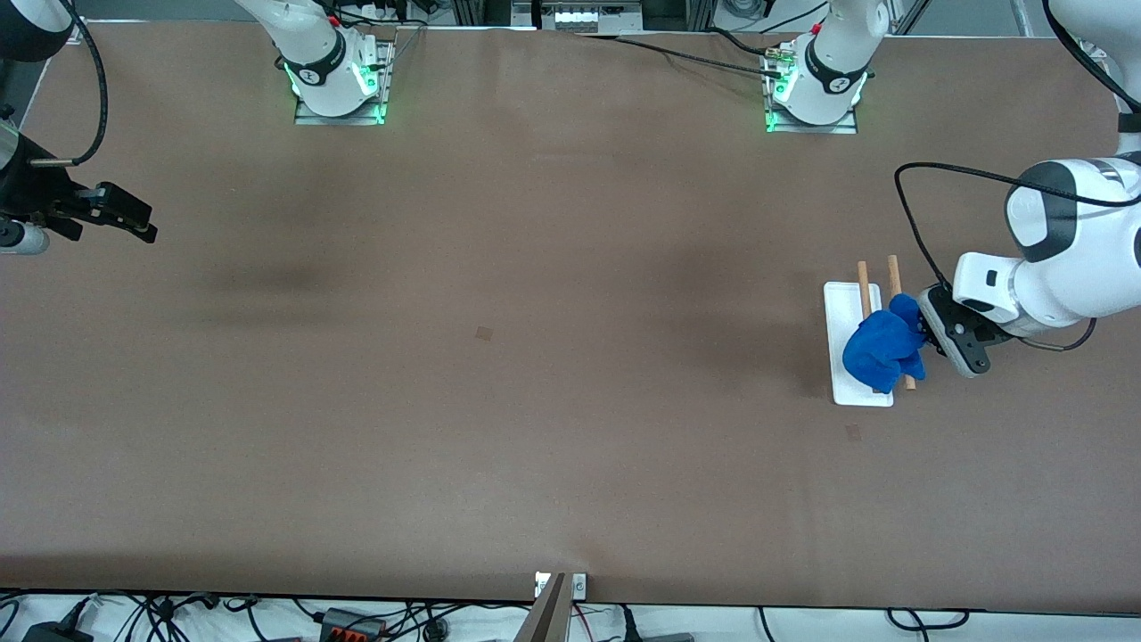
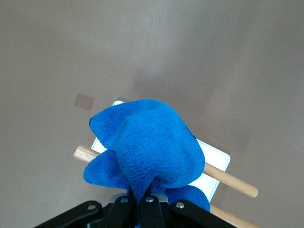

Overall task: Pass towel and hang on rack
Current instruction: 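Lower the towel onto the dowels with the left gripper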

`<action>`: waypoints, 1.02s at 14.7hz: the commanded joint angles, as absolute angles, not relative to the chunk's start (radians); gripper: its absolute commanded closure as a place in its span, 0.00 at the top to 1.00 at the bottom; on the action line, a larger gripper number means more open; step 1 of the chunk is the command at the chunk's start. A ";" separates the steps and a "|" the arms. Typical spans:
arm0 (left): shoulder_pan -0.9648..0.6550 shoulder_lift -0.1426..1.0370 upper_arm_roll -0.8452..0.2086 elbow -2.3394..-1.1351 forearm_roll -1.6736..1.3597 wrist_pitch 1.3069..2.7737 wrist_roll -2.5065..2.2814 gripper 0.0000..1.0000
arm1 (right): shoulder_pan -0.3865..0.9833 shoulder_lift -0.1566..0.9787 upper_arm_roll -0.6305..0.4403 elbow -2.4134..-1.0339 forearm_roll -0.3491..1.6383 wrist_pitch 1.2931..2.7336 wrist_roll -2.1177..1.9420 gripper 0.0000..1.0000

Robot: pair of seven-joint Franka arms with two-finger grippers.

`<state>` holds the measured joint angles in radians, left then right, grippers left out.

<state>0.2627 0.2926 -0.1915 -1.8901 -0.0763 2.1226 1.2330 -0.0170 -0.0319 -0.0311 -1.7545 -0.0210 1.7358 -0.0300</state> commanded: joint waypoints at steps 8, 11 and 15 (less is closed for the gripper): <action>0.290 0.177 -0.201 -2.081 -0.063 2.245 1.230 0.02 | -0.031 -0.029 -0.021 -1.740 -0.023 1.721 -0.020 1.00; 0.288 0.172 -0.201 -2.100 -0.064 2.272 1.226 0.02 | -0.031 -0.029 -0.021 -1.740 -0.023 1.720 -0.020 1.00; 0.285 0.176 -0.201 -2.109 -0.064 2.290 1.190 0.03 | -0.032 -0.029 -0.021 -1.740 -0.023 1.721 -0.020 1.00</action>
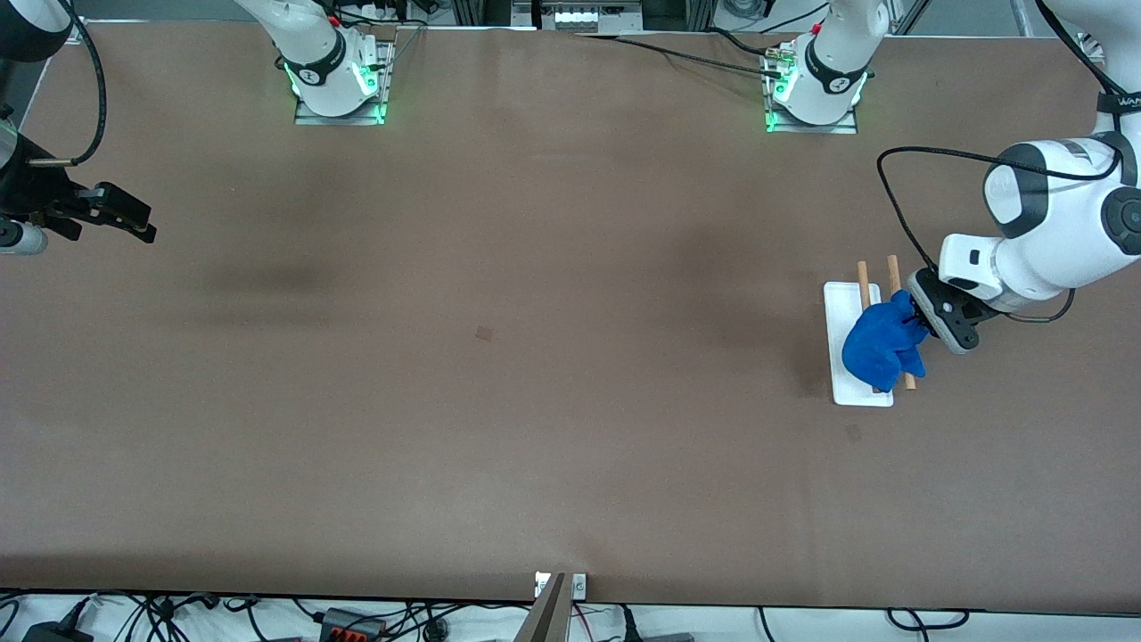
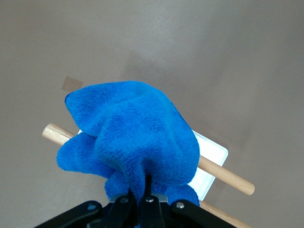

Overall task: Pass towel and hang on rack
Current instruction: 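Lower the towel onto the dowels with the left gripper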

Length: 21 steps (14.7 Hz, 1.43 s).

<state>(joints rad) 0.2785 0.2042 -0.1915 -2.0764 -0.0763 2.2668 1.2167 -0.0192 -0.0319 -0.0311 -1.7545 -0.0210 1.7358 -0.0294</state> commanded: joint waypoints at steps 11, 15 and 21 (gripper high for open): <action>0.275 0.179 -0.209 -2.051 -0.064 2.214 1.109 0.98 | -0.034 -0.028 -0.021 -1.740 -0.023 1.721 -0.020 1.00; 0.276 0.181 -0.209 -1.967 -0.064 2.085 1.108 1.00 | -0.032 -0.028 -0.021 -1.740 -0.023 1.721 -0.020 1.00; 0.278 0.183 -0.207 -1.846 -0.071 1.952 1.014 1.00 | -0.034 -0.028 -0.021 -1.740 -0.023 1.720 -0.020 1.00</action>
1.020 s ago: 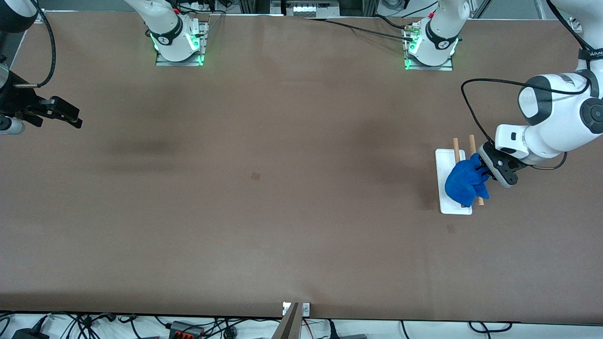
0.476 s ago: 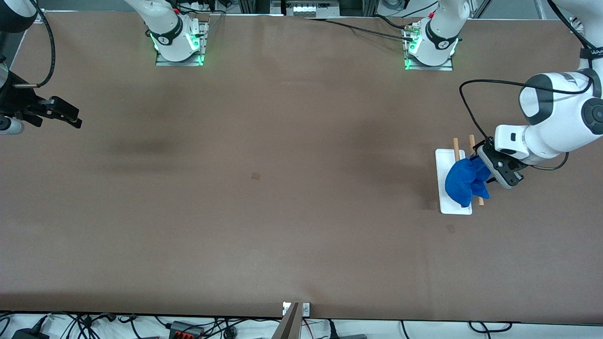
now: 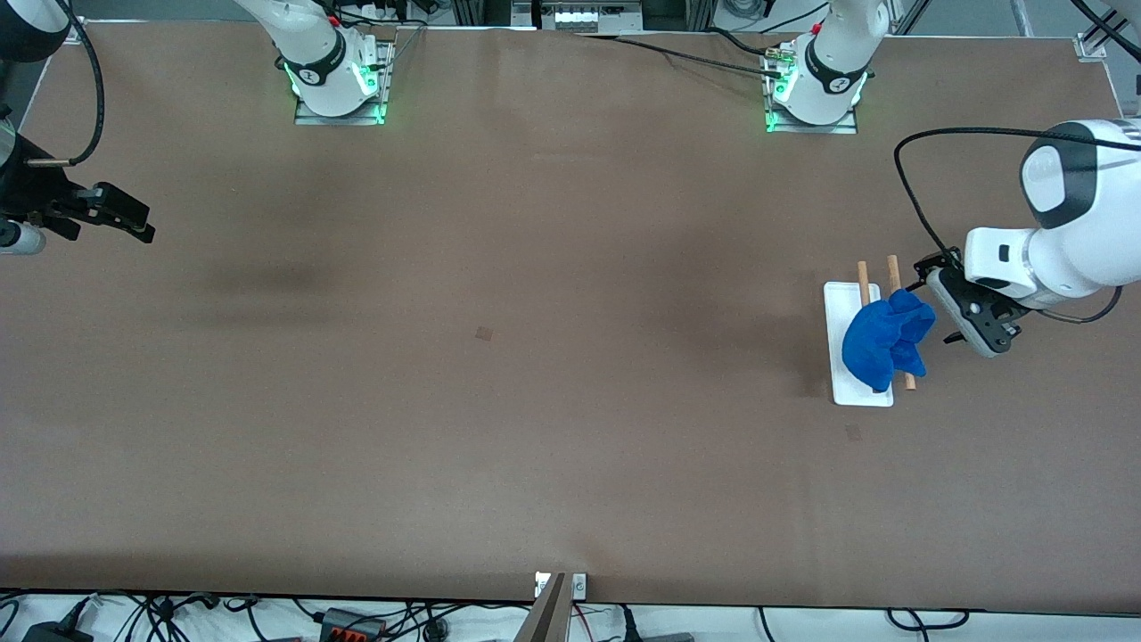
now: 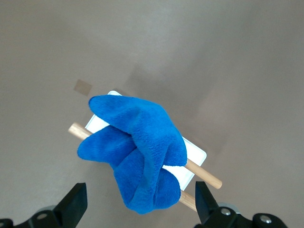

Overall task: Pass towel and hang on rack
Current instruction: 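Open the left gripper and lift it away from the towel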

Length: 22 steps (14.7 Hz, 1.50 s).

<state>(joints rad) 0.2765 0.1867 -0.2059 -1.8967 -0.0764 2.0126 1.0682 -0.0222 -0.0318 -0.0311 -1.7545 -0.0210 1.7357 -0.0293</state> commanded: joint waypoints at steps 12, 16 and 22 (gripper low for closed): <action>0.253 0.224 -0.209 -1.565 -0.063 1.708 0.730 1.00 | -0.029 -0.035 -0.021 -1.741 -0.021 1.703 -0.020 1.00; 0.184 0.266 -0.178 -1.443 -0.060 1.594 0.591 1.00 | -0.025 -0.035 -0.020 -1.740 -0.023 1.706 -0.020 1.00; 0.005 0.095 -0.013 -1.575 -0.052 1.592 0.189 1.00 | -0.052 -0.034 -0.011 -1.740 -0.021 1.710 -0.020 1.00</action>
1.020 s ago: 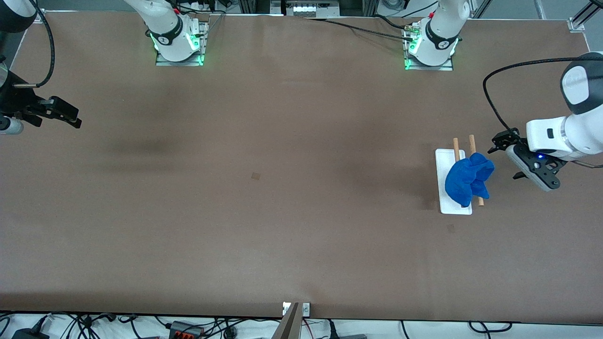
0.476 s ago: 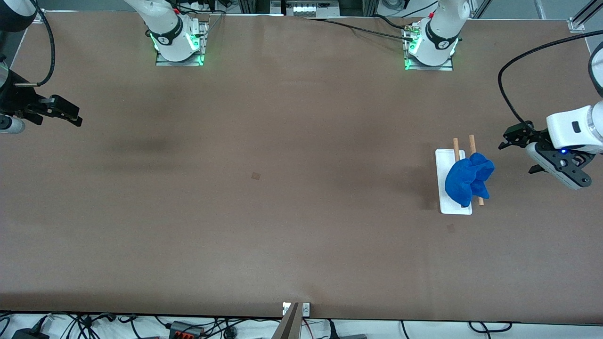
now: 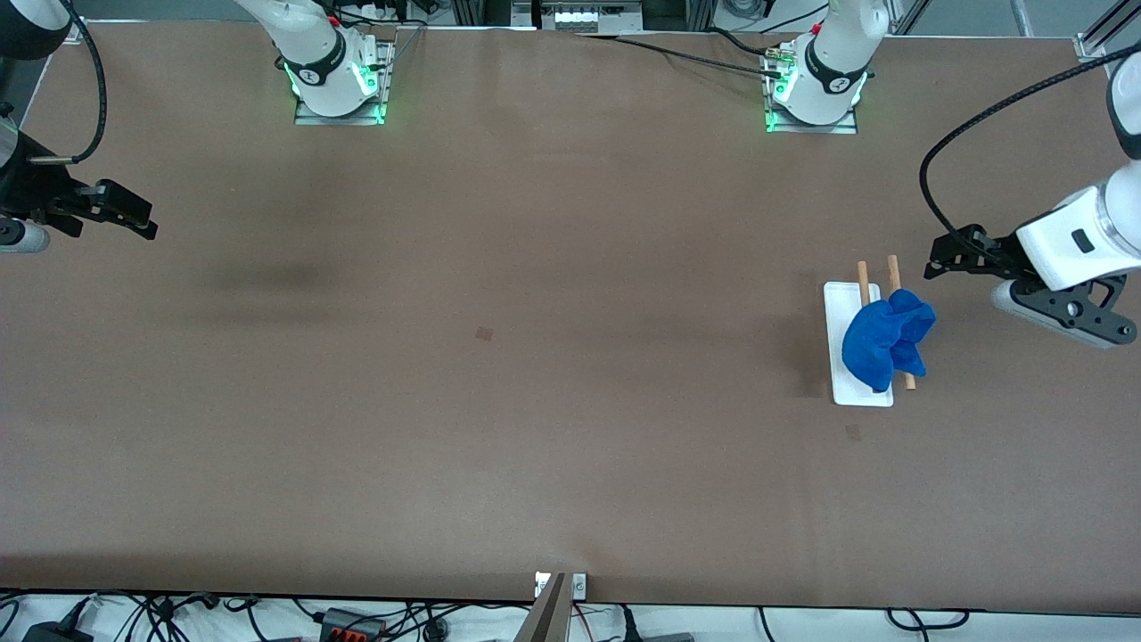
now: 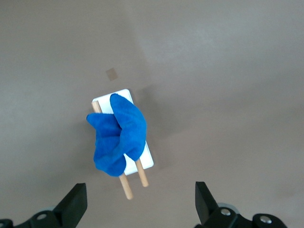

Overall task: Pass towel and hang on rack
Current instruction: 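Open the left gripper and lift it away from the towel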

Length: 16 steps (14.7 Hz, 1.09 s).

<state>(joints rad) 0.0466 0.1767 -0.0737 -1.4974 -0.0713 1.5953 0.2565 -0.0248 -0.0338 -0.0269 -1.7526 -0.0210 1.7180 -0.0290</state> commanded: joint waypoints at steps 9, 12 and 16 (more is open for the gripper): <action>-0.098 0.060 0.137 -1.597 -0.058 1.500 0.186 1.00 | -0.051 -0.034 0.003 -1.740 -0.020 1.700 -0.020 1.00; -0.092 0.071 0.132 -1.591 -0.063 1.520 0.186 1.00 | -0.051 -0.034 0.002 -1.740 -0.020 1.701 -0.020 1.00; -0.091 0.074 0.135 -1.582 -0.063 1.519 0.186 1.00 | -0.051 -0.031 0.002 -1.740 -0.021 1.701 -0.020 1.00</action>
